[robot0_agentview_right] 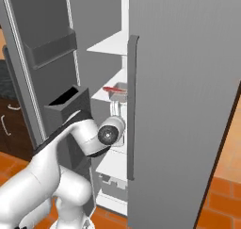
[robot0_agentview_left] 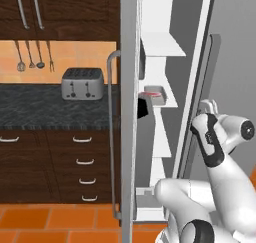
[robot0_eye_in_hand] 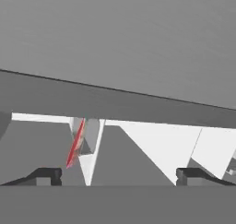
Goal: Take the meat container that has the steak and place it on the second highest rack of the freezer. Then take the vegetable container that has the lemon wedge and lime and place it on the highest rack of the freezer.
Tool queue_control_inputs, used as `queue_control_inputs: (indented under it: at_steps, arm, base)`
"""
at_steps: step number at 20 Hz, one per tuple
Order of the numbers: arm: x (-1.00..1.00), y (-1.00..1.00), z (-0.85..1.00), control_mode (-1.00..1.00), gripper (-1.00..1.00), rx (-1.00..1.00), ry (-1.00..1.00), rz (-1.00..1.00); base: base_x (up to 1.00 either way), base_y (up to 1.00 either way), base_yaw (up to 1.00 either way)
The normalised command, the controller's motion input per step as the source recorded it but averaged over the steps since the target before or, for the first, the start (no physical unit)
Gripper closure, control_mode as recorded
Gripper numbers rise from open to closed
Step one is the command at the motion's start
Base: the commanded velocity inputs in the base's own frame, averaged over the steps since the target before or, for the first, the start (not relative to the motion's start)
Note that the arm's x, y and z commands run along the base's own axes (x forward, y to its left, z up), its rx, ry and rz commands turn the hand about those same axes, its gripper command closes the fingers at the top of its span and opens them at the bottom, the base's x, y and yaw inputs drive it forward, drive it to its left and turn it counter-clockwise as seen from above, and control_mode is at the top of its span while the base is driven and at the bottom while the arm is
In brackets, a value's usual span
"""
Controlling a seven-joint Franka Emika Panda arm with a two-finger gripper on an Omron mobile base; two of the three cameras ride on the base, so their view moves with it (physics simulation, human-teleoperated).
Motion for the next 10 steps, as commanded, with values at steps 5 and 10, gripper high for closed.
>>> queue_control_inputs:
  at_steps: [5,10]
  arm:
    - [0.00,0.00,0.00,1.00,-1.00,0.00,0.00,0.00]
    - [0.00,0.00,0.00,1.00,-1.00,0.00,0.00,0.00]
  base:
    - [-0.39,-0.78,0.36]
    - [-0.26,-0.15,0.65]
